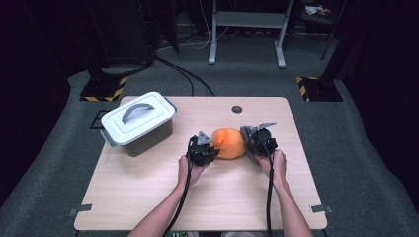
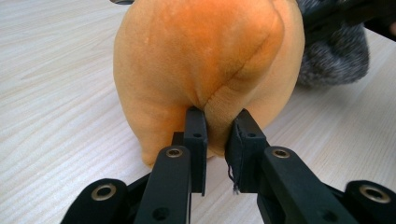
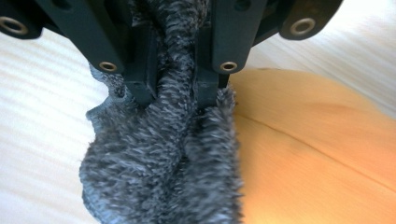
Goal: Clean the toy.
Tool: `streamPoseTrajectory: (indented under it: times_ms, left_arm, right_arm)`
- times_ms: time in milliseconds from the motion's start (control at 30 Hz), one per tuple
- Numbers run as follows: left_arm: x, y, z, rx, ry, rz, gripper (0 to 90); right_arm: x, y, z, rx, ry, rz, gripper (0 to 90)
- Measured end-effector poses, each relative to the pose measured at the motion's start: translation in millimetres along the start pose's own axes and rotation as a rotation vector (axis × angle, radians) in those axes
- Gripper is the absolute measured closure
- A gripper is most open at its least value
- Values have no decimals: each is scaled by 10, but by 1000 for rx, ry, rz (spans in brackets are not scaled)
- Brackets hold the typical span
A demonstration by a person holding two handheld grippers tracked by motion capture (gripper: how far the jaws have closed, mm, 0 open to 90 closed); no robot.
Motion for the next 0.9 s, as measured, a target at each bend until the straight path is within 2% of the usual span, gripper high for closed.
streamPoseTrajectory:
  times_ms: [133, 233, 367, 467, 567, 633, 700, 733, 767, 900]
  left_arm:
    - [5, -10, -5, 3, -4, -4, 787]
    - [11, -8, -6, -4, -6, -7, 786]
    - [27, -11, -10, -7, -4, -14, 785]
    - [26, -14, -11, -5, -6, -13, 784]
    - [22, -9, -8, -9, -5, -12, 783]
    - [24, -10, -9, -9, -7, -13, 783]
    - [27, -7, -7, -12, -3, -11, 782]
    - [28, -10, -10, -6, -10, -9, 780]
    - [28, -9, -8, -9, -5, -9, 776]
    - [40, -16, -14, -7, -12, -11, 735]
  right_arm:
    - [-56, -124, 176, 53, 7, 20, 742]
    - [-57, -140, 204, 59, 11, 30, 743]
    - [-76, -73, 53, 36, -15, 22, 744]
    - [-62, 28, -140, -28, -17, 19, 744]
    - [52, 183, -395, -96, -2, -11, 744]
    - [166, 264, -480, -118, 31, -37, 744]
    - [260, 311, -479, -118, 34, -73, 744]
    - [306, 319, -453, -103, 45, -87, 745]
    - [343, 322, -394, -80, 37, -98, 745]
    - [329, 346, -306, -68, 30, -93, 746]
Point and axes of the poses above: each handheld gripper's, and its own axes: z roughly forward along the jaws, y roughly out of its top, x roughly to its left, the point moved 7 cm from there along z, roughly forward along the jaws
